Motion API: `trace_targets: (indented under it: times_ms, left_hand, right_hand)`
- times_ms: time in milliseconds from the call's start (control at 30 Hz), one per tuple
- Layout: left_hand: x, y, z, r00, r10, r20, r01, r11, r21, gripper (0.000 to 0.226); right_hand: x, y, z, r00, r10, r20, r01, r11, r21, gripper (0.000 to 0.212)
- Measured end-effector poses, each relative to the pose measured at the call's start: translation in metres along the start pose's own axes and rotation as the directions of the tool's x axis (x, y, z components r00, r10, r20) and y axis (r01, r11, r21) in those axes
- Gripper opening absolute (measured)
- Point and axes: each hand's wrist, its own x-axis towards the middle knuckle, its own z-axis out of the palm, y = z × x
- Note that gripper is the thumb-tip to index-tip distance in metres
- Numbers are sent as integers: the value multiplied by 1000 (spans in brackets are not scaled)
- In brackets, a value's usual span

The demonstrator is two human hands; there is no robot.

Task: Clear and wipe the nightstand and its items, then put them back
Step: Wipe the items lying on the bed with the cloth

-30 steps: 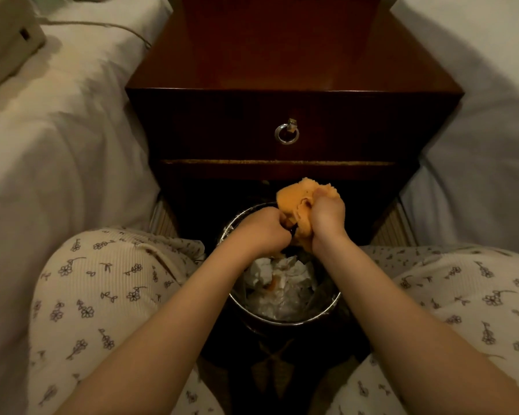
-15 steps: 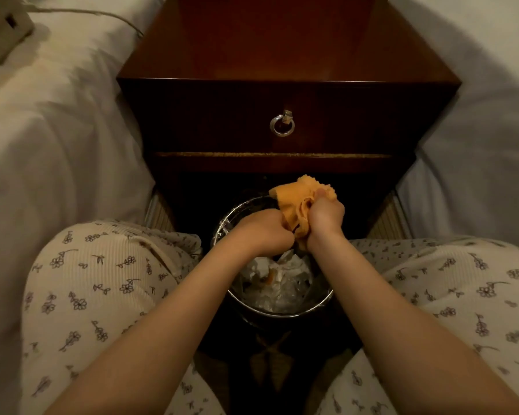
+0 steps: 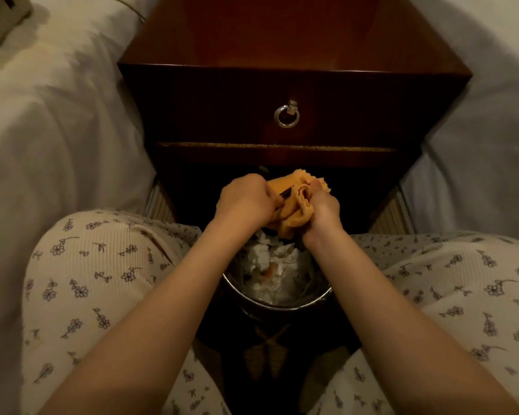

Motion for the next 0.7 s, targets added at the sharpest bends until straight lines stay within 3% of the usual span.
trace_targets:
  times_ms: [67, 167, 267, 367, 433, 533, 600, 700]
  left_hand:
    - [-4, 2, 4, 1000, 5, -29, -3, 998, 67, 19]
    - [-11, 4, 14, 997, 75, -2, -73, 969, 236, 16]
    - [-12, 4, 19, 994, 104, 28, -107, 958, 268, 15]
    - [-9, 5, 18, 996, 66, 62, -78, 973, 215, 19]
    - [-7, 6, 14, 994, 38, 107, -52, 990, 132, 21]
    - [-3, 3, 5, 992, 29, 126, -12, 990, -140, 23]
    - [-2, 3, 1, 997, 25, 73, -2, 956, -293, 23]
    - [1, 1, 1, 1000, 24, -11, -26, 965, -262, 24]
  right_hand:
    - [-1, 5, 1, 999, 8, 37, -6, 999, -45, 42]
    - [-7, 15, 5, 979, -17, 205, 48, 988, -149, 36]
    - [-6, 19, 6, 982, -94, 161, 127, 971, -203, 30]
    - [3, 22, 2, 991, -128, 38, 133, 945, -297, 29]
    - [8, 23, 1, 997, -78, 10, 78, 965, -251, 33]
    - [11, 23, 1, 996, 69, 61, -66, 996, -56, 42]
    - [10, 21, 0, 988, 97, 119, -94, 995, -34, 51]
    - [5, 21, -1, 970, 49, 240, -24, 994, -107, 41]
